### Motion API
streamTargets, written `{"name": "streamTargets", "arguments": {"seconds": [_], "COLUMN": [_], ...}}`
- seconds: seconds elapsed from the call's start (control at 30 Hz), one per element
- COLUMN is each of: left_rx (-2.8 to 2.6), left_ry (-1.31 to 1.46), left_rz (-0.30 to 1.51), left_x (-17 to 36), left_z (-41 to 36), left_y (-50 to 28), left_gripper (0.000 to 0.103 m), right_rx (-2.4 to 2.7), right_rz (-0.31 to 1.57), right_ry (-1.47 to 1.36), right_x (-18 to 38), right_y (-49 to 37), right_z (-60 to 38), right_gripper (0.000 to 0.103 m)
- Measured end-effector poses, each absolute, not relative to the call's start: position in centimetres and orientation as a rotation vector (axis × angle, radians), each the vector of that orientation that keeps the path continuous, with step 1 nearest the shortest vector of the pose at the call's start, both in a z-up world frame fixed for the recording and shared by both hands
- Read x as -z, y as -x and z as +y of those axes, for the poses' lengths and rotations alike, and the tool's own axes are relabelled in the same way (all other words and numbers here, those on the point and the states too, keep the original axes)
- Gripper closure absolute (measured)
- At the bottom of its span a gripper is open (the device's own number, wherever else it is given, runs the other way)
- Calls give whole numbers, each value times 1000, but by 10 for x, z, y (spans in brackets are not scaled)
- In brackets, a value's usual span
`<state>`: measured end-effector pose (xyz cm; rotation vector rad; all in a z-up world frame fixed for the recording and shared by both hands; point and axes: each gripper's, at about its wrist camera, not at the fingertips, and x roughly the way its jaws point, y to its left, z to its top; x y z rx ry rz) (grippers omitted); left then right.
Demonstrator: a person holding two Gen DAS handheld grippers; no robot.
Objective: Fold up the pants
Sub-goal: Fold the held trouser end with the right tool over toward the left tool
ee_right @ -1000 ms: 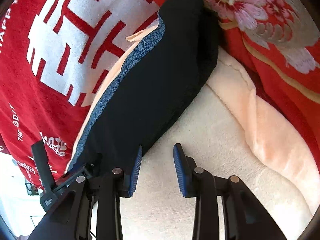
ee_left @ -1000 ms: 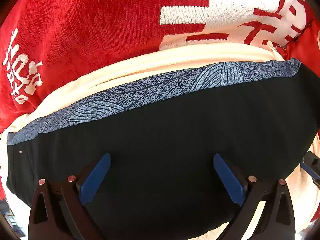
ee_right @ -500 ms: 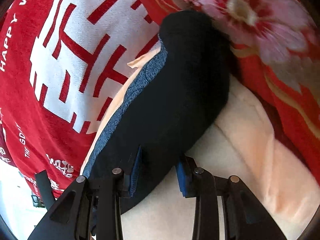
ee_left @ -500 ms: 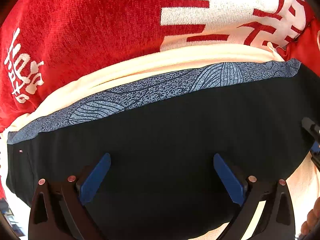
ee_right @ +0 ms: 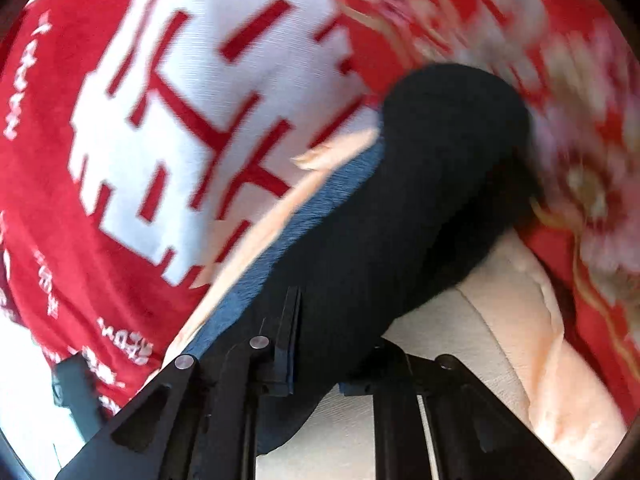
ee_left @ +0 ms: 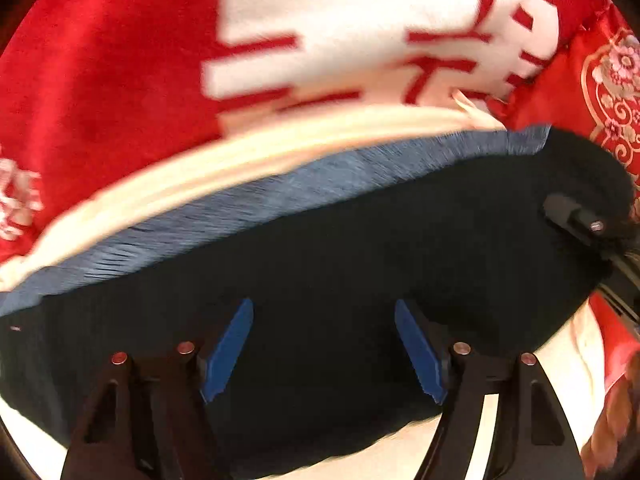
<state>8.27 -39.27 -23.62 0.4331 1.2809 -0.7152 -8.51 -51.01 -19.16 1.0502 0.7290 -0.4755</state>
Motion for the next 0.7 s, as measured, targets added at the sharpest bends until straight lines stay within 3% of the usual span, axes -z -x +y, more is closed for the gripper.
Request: {"name": "streamTargets", "arguments": {"seconds": [0.13,0.37,0.7], "left_rx": [702,761,561], "left_ry": [-475,-437,-322], "left_rz": [1182,1185,1182], "left_x": [241,236,191], "left_z": [-397,-385,-249], "left_y": [-68,-71,-133], "left_gripper": [26,26,26], "right_rx": [421,365,317], "right_rz": [776,861,986], "right_ry": [-904,-651,-204], "right_x": [169,140,116], "right_y": [69,36,-22], "right_z": [-492,-454,-344], "right_gripper": [88,88,82]}}
